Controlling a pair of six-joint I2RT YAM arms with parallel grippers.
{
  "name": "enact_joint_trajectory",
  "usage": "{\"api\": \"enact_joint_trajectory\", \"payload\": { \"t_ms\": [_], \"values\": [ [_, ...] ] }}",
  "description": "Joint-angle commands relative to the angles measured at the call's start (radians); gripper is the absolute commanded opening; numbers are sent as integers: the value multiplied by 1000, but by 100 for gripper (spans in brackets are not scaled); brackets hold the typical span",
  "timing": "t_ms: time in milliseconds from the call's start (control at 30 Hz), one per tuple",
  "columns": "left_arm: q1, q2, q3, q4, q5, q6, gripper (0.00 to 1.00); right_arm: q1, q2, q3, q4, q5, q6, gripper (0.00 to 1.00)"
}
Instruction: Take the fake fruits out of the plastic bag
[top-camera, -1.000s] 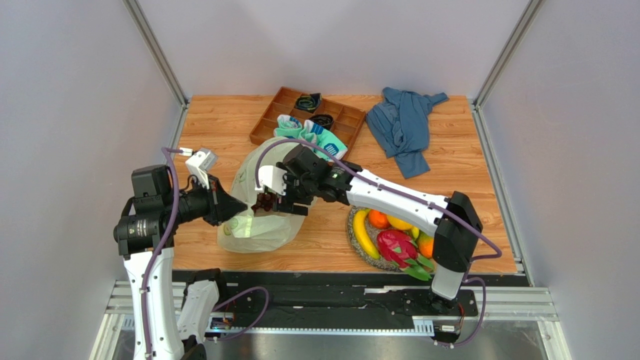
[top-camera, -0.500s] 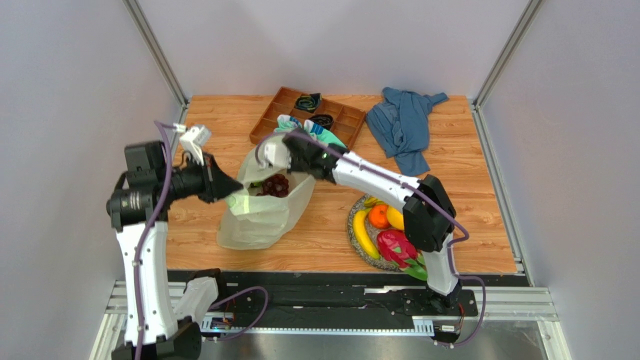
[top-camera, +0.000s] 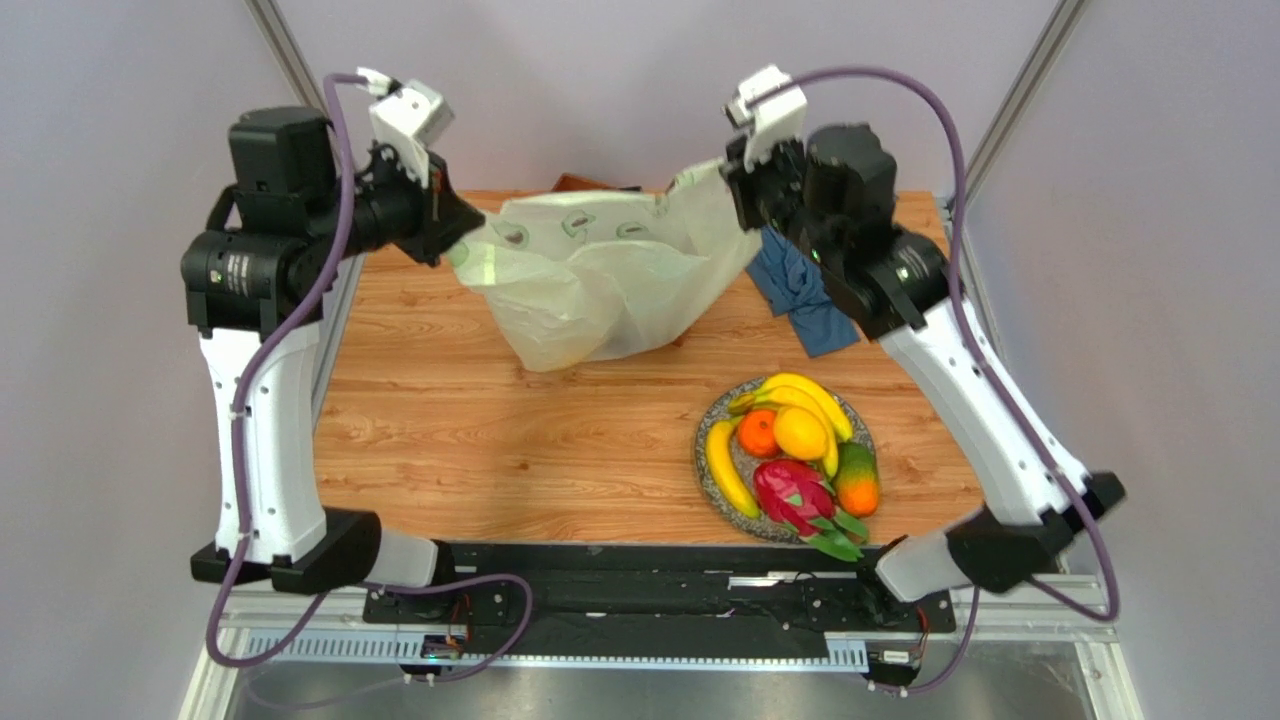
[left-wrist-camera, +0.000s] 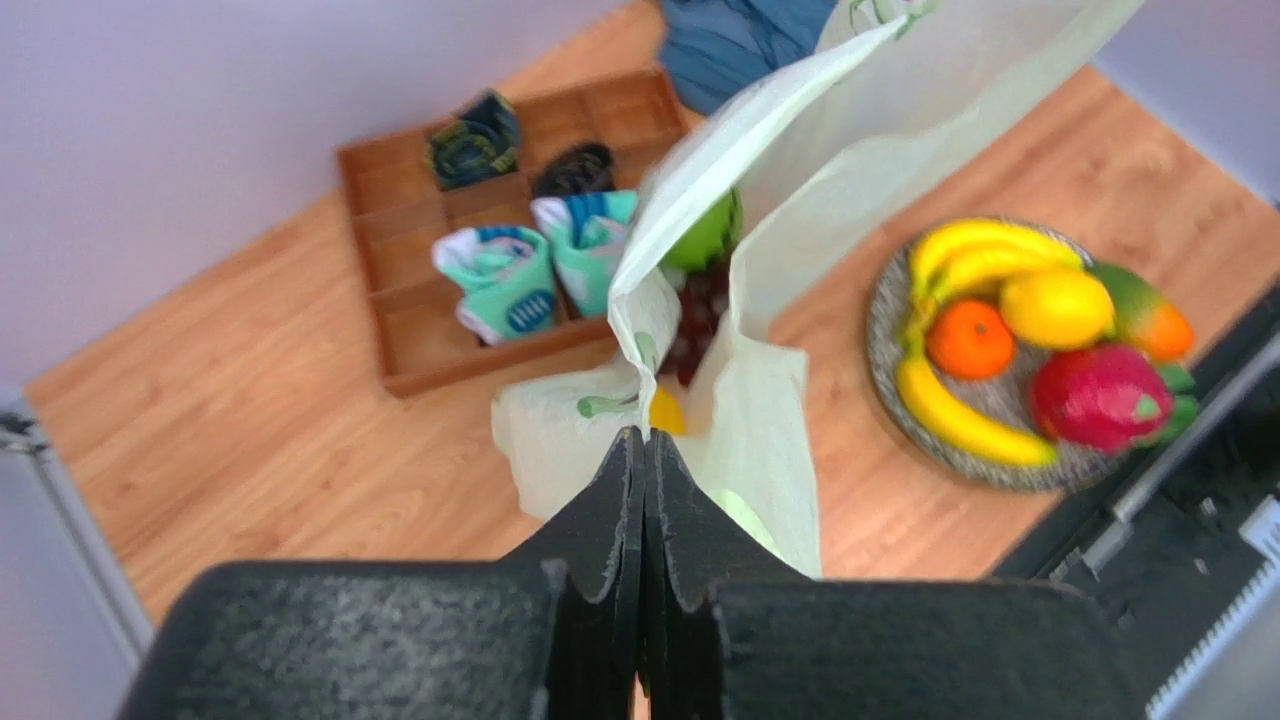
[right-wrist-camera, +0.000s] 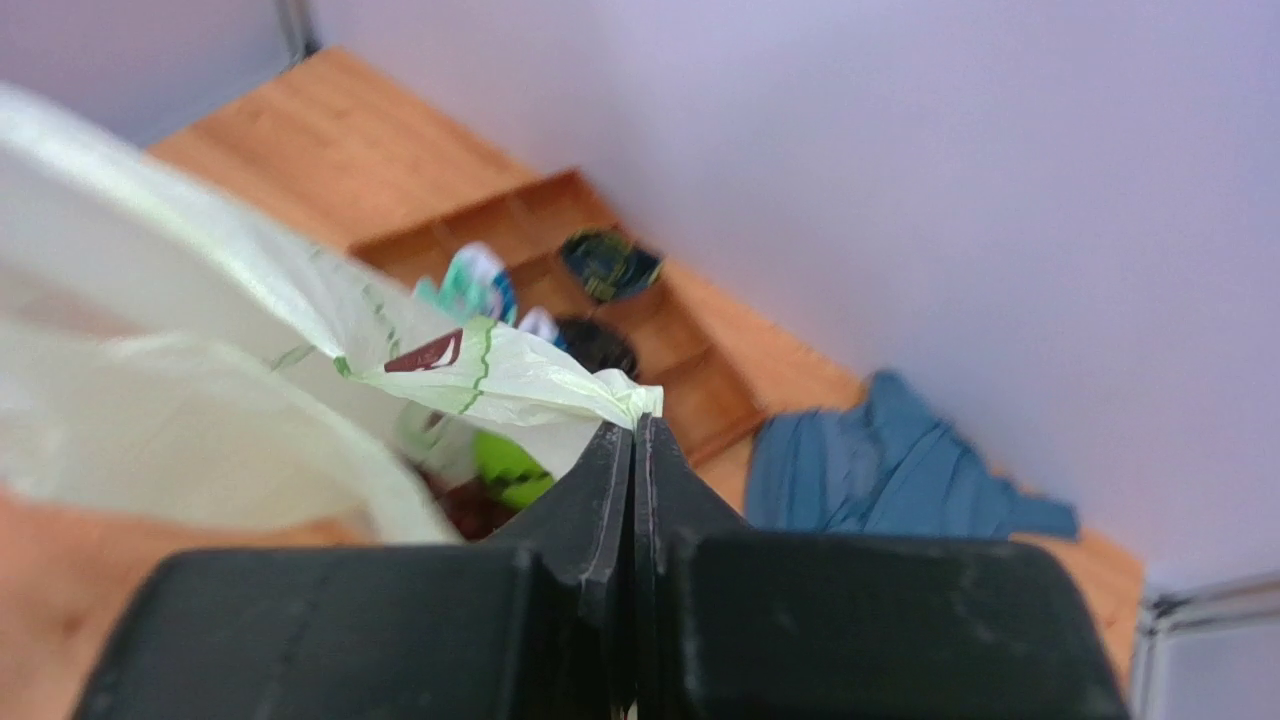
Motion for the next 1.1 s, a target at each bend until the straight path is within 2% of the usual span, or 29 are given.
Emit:
{"api": "enact_joint_trajectory", "payload": {
  "t_ms": [0, 67, 133, 167, 200, 300, 333, 400, 433, 500, 533, 600, 667, 767, 800, 1067],
  "values": [
    [-25, -131, -330, -253, -4, 132, 0, 13, -187, -332, -70, -144, 160, 0],
    [-34, -210, -537, -273, 11, 150, 0, 16, -243, -501, -97, -189, 218, 0],
    [-48, -279, -647, -319, 17, 169, 0, 15, -304, -651, -135, -272, 227, 0],
    [-59, -331, -694, -291, -30, 155, 0, 16, -315, -688, -153, -291, 233, 0],
    [-59, -353, -705, -262, -30, 141, 0, 15, -333, -707, -178, -348, 227, 21],
    [-61, -341, -722, -271, 59, 155, 0, 16, -331, -652, -181, -413, 203, 56],
    [-61, -333, -718, -267, 62, 132, 0, 22, -321, -609, -174, -416, 200, 63],
    [-61, -307, -719, -262, 94, 133, 0, 69, -297, -485, -135, -374, 160, 66],
    [-61, -299, -721, -256, 94, 104, 0, 97, -292, -459, -111, -361, 139, 66],
    [-61, -285, -729, -241, 120, 81, 0, 184, -286, -433, -24, -370, 73, 78],
    [-61, -278, -729, -239, 147, 77, 0, 255, -280, -437, 1, -366, 50, 81],
    [-61, -273, -724, -239, 168, 66, 0, 313, -239, -443, 40, -390, -15, 79],
    [-61, -271, -721, -237, 172, 57, 0, 355, -164, -434, 44, -436, -9, 72],
    [-61, -278, -718, -233, 184, 46, 0, 378, -73, -425, 78, -469, 34, 52],
    [-61, -282, -721, -231, 188, 44, 0, 386, -56, -428, 92, -466, 39, 49],
    [-59, -305, -729, -222, 183, 40, 0, 393, 78, -350, 124, -444, 69, 35]
  ]
}}
